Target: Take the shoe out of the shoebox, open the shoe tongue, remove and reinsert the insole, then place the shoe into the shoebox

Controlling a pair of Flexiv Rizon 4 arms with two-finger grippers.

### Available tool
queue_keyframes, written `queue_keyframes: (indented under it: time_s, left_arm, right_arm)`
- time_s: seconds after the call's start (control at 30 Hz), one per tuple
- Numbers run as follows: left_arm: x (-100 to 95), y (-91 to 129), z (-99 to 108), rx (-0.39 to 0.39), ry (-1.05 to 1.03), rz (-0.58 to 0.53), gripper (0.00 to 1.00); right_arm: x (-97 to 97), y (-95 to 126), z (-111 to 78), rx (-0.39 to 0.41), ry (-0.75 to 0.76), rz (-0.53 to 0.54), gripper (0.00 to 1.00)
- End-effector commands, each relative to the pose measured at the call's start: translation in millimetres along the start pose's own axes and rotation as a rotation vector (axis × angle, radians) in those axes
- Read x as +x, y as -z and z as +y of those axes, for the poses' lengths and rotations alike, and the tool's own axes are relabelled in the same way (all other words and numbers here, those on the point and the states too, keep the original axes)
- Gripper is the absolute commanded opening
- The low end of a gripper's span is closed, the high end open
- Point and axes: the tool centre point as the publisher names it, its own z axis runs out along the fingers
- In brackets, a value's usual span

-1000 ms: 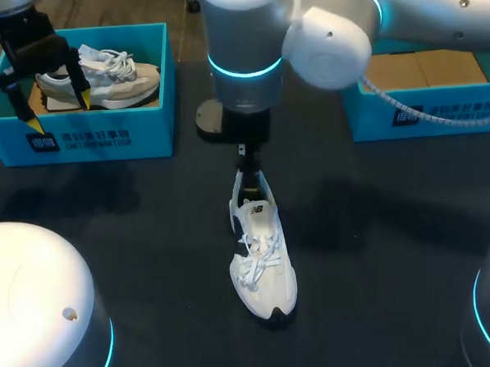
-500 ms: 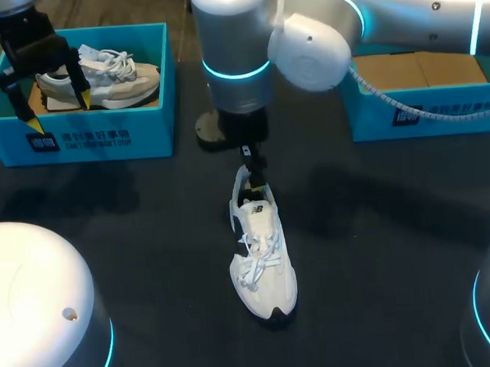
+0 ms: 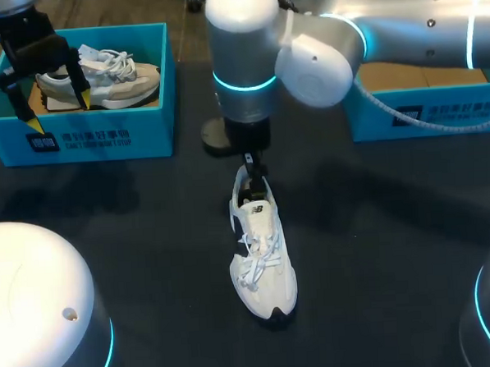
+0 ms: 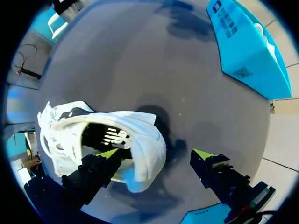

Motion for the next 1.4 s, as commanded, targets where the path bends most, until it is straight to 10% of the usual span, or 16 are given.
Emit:
queue_keyframes:
  time_s: [0.03,0.33,0.47,0.9,1.4]
  left_arm:
    - [-0.1,0.5,0.9,-0.001,-0.001,0.003,1.00]
    - [-0.1,0.5,0.9,-0.001,-0.001,0.003,1.00]
    - [-0.1,0.5,0.9,-0.001,-0.001,0.003,1.00]
    - [-0.1,0.5,0.9,-0.001,-0.001,0.003,1.00]
    - [-0.1,0.5,0.9,-0.001,-0.001,0.003,1.00]
  right_arm:
    - [-5.4,-11.9,-2.6,-0.018,-0.009,0.019,0.87]
    - [-6.0,-22.3,-0.7,-0.036,-0.032,0.038,0.75]
    - [-5.8,-21.5,4.5,-0.032,-0.050,0.042,0.00]
    - [-4.8,6.3,7.9,-0.009,-0.073,0.029,0.00]
    - [-28.1,119.5,-62.7,0.071,-0.046,-0.024,0.00]
